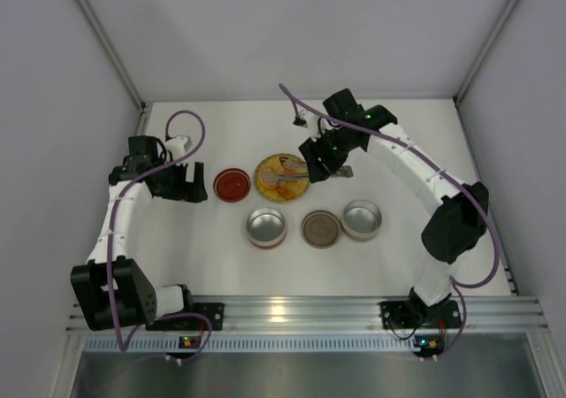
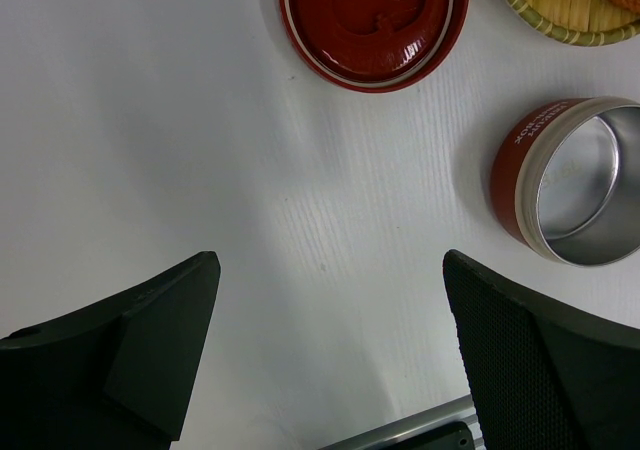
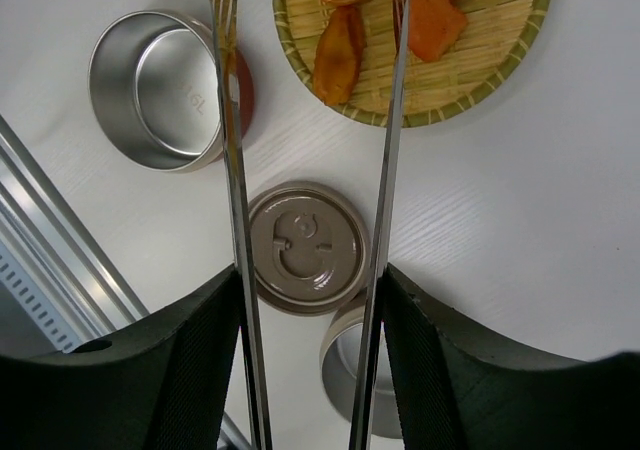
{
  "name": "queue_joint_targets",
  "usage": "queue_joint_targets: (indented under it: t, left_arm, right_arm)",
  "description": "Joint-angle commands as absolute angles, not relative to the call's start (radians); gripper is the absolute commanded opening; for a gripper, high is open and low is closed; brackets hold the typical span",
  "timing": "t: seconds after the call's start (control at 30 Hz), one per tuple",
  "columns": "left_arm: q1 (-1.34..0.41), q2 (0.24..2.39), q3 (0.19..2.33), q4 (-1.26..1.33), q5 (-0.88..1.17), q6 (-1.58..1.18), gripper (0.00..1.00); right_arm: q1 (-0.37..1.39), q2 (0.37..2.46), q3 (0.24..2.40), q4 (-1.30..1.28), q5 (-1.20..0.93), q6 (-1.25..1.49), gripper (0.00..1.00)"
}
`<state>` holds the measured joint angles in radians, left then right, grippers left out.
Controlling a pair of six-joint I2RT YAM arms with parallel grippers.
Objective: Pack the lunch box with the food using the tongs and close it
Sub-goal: Pick up the fake food from the plate.
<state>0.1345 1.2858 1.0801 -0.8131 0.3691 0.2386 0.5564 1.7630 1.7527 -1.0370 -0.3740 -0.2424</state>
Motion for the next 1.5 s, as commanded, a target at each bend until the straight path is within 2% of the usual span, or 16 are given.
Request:
queue_joint_targets:
  t: [0.0, 0.37, 0.83, 0.97, 1.0, 1.37, 1.43, 1.47]
  left_arm:
    - [0.133, 1.267, 1.085, -0.781, 0.356, 0.232, 0.98]
    - [0.133, 1.266, 1.058, -0.761, 0.339, 0.233, 0.98]
    - [0.133, 1.276, 1.048, -0.747, 0.322, 0.241, 0.98]
    - [0.133, 1.278, 1.043, -0.744, 0.316, 0.242, 0.98]
    - [0.133, 1.278, 1.042, -0.744, 0.314, 0.242, 0.98]
    - [0.133, 1.276, 1.049, -0.742, 0.308, 0.241, 0.98]
    - [0.133, 1.276, 1.051, -0.742, 0.311, 0.230, 0.98]
    - [0.133, 1.278, 1.054, -0.744, 0.317, 0.227, 0.98]
  right_arm:
    - [0.598, 1.784, 1.816, -1.009, -0.333, -0.189, 0.55]
    - [0.638, 1.870, 1.899, -1.014, -0.245, -0.143, 0.57]
    - [0.661, 1.988, 1.968, -1.032, -0.253, -0.143, 0.52]
    - [0.661, 1.999, 1.968, -1.031, -0.256, -0.146, 0.45]
    - [0.661, 1.999, 1.968, -1.031, -0.258, -0.146, 0.40]
    - [0.657, 1.919, 1.967, -1.063, -0.282, -0.225, 0.22]
    - [0.653, 1.893, 1.960, -1.069, -0.288, -0.254, 0.17]
    - [0.650, 1.869, 1.960, -1.074, -0.288, -0.264, 0.10]
